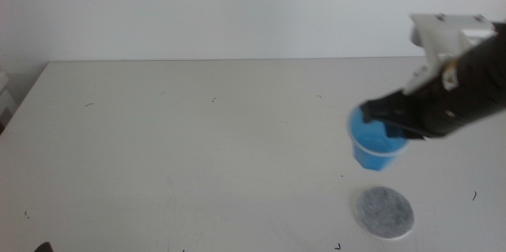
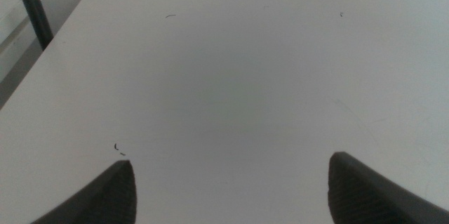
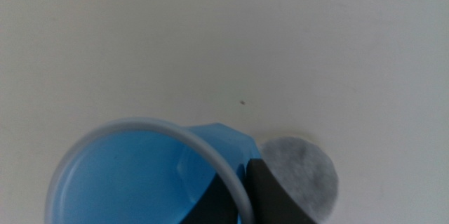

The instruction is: Place an empty cup on a cup mat.

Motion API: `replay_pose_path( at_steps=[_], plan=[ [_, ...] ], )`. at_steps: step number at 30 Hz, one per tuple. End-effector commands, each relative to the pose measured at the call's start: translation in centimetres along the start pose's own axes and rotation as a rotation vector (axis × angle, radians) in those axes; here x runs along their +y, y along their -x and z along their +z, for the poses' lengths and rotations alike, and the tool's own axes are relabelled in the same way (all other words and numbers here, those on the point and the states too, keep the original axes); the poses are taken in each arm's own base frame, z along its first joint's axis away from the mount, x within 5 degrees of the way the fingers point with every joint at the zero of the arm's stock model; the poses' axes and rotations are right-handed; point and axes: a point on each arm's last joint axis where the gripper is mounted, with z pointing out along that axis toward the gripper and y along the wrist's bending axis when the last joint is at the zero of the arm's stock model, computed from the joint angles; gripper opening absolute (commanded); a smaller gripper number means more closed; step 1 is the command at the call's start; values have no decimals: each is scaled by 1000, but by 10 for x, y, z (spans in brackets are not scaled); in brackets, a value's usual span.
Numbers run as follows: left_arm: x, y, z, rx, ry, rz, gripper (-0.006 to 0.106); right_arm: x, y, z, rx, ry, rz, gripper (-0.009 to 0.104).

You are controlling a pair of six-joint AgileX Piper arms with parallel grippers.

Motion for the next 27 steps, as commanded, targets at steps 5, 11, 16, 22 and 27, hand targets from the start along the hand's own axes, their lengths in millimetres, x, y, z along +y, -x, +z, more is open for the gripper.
replay_pose_path(
  at_steps=[5, 11, 16, 22, 27],
  plan=[
    [-1, 8, -1, -75, -10, -11, 105, -34, -26, -4, -64, -37, 74, -1],
    [-1, 8, -1, -75, -10, -11, 105, -40, -47, 20, -81, -13, 102, -1],
    [-1, 8, -1, -75, -10, -11, 105, -43, -61, 40, -90, -2, 118, -1],
    [-1, 8, -1, -75, -10, -11, 105, -46, -64, 63, -42, -36, 111, -1],
    [-1, 8, -1, -75, -10, -11, 105, -47, -65, 78, -15, -43, 110, -1]
  ],
)
